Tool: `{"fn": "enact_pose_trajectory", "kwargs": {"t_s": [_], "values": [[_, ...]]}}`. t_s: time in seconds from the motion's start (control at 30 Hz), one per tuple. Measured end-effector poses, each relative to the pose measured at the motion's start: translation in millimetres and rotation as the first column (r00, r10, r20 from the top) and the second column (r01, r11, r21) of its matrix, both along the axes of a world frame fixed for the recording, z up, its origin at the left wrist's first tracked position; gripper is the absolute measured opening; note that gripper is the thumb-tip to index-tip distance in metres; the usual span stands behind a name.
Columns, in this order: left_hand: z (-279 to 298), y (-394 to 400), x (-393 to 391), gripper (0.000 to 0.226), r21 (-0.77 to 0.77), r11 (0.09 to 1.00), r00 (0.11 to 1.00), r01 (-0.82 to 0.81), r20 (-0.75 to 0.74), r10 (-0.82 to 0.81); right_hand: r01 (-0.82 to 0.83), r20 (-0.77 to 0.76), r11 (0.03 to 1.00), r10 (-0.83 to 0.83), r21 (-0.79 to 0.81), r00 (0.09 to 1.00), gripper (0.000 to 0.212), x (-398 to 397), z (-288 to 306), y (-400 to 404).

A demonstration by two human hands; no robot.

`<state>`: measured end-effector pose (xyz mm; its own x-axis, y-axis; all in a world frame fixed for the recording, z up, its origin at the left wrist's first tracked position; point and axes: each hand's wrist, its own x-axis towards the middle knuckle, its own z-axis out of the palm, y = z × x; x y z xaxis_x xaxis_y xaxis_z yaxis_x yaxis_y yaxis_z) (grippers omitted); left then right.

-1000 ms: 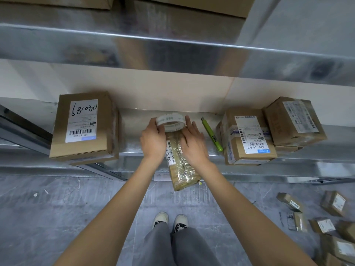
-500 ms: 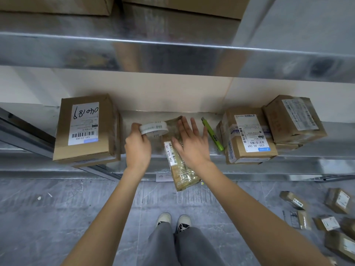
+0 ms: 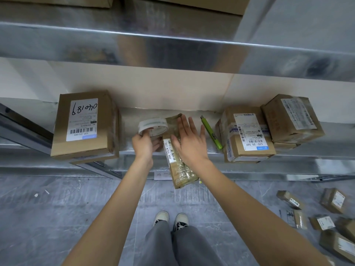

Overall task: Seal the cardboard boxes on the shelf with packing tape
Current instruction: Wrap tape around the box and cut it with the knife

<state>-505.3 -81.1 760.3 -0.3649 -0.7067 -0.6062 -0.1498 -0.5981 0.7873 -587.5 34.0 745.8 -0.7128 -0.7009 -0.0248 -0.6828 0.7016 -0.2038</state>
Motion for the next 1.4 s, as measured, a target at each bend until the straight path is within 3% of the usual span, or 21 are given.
{"fn": "enact_pose_trajectory", "kwargs": {"t_s": [0.23, 0.4, 0.47, 0.57, 0.67, 0.73, 0.83, 0.93, 1.03, 1.17, 1.27, 1.33, 1.4], "values": [[-25.2, -3.5, 4.7, 0.040, 0.253, 0.966, 0.997, -0.046, -0.051, 0.061, 0.023, 0.147, 0.999, -0.019, -0.023, 0.989, 0.069, 0.1, 3.1, 0.5], [-29.3, 10.0, 2.4, 0.030, 0.269, 0.958, 0.993, -0.097, -0.045, 0.113, 0.056, 0.281, 0.985, -0.101, 0.163, 0.954, 0.115, 12.5, 16.1, -14.4], [-33.3, 9.9, 6.0, 0.030, 0.298, 0.952, 0.989, -0.073, -0.099, 0.107, 0.051, 0.276, 0.986, -0.095, 0.161, 0.956, 0.112, 20.0, 15.3, -18.8], [-27.5, 6.3, 10.2, 0.032, 0.277, 0.960, 0.989, 0.033, -0.147, 0.008, 0.074, 0.263, 0.997, -0.081, 0.036, 0.961, 0.089, 13.6, 12.9, -16.4], [-14.7, 4.5, 7.1, 0.037, 0.123, 0.987, 0.984, 0.100, -0.158, -0.080, 0.096, 0.461, 0.978, 0.000, -0.185, 0.887, 0.077, 6.5, 17.0, -14.8], [-3.8, 2.5, 2.8, 0.030, -0.130, 0.984, 0.991, 0.120, -0.050, -0.128, 0.168, 0.575, 0.929, 0.056, -0.330, 0.816, 0.064, 9.4, 23.7, -14.0], [12.2, 1.1, -1.8, 0.027, -0.527, 0.780, 0.924, 0.338, 0.345, -0.168, 0.362, 0.753, 0.838, 0.085, -0.409, 0.652, 0.043, 11.1, 25.3, -11.4], [18.9, 5.7, -7.6, 0.023, -0.602, 0.617, 0.840, 0.506, 0.508, -0.193, 0.510, 0.843, 0.788, 0.020, -0.343, 0.537, 0.036, 6.7, 19.6, -9.4], [15.9, 8.4, -8.1, 0.013, -0.583, 0.616, 0.831, 0.529, 0.502, -0.239, 0.534, 0.833, 0.779, -0.027, -0.329, 0.552, 0.037, 4.7, 13.2, -5.1], [14.1, 4.2, -5.7, 0.011, -0.564, 0.682, 0.878, 0.465, 0.394, -0.273, 0.424, 0.661, 0.840, -0.108, -0.338, 0.742, 0.045, 3.3, 5.4, -3.3], [14.8, -4.1, -3.3, 0.011, -0.504, 0.740, 0.889, 0.446, 0.349, -0.297, 0.306, 0.555, 0.891, -0.075, -0.335, 0.829, 0.048, 5.5, 9.4, -4.7], [15.9, -12.7, -1.8, 0.011, -0.461, 0.718, 0.848, 0.522, 0.367, -0.381, 0.234, 0.494, 0.920, -0.053, -0.313, 0.868, 0.049, 5.0, 11.0, -4.3], [22.7, -19.6, -2.1, 0.019, -0.417, 0.627, 0.749, 0.657, 0.449, -0.487, 0.200, 0.437, 0.939, -0.061, -0.279, 0.897, 0.048, 3.8, 9.7, -3.0]]}}
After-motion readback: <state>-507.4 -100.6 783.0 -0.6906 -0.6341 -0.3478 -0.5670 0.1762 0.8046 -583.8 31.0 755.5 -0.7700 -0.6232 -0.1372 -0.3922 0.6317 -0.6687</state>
